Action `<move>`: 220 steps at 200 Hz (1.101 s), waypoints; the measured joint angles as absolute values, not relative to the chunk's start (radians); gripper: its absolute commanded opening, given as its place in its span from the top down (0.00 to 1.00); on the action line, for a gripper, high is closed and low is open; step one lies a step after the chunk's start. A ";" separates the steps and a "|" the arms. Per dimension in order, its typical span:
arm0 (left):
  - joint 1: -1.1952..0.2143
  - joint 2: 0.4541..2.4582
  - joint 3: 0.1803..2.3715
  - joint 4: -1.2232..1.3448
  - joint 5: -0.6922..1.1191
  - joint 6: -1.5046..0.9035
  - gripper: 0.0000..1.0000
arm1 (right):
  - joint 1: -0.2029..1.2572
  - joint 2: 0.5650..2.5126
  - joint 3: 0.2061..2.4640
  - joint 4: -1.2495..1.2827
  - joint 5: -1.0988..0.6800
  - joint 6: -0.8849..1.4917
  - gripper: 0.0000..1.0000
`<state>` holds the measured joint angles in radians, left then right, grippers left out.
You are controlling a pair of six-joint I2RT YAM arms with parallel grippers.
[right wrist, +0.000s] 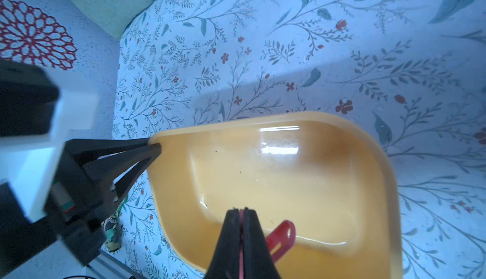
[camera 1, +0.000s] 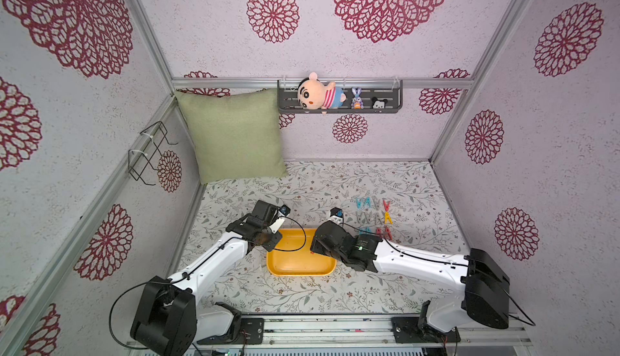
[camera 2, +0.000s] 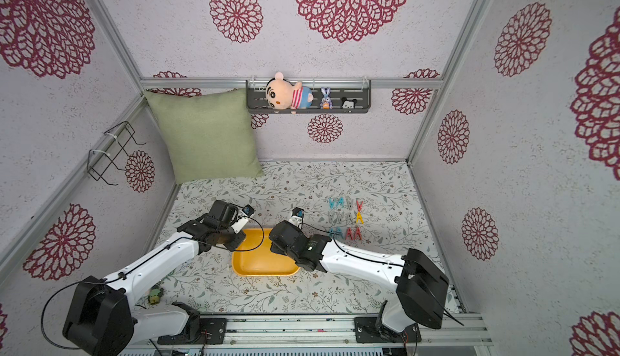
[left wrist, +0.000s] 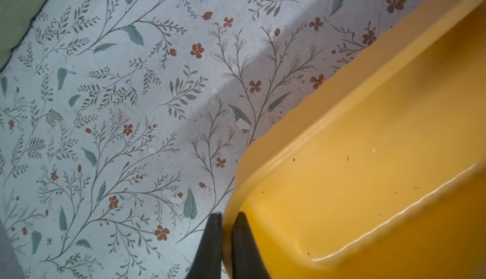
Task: Take the clothespins out of the storage box
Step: Place the storage box at the center of the board, then place the clothespin at the center of the board.
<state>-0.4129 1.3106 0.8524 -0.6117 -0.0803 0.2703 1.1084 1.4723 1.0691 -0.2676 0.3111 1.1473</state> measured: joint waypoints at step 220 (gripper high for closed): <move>0.159 1.305 1.133 -0.957 0.405 0.185 0.03 | 0.618 1.508 1.005 -0.702 0.096 0.630 1.00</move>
<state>0.1589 1.3048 1.1332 -0.9565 0.4049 0.1848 0.6182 1.5082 1.0054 -0.7025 0.0963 0.6300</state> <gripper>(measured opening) 0.975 0.064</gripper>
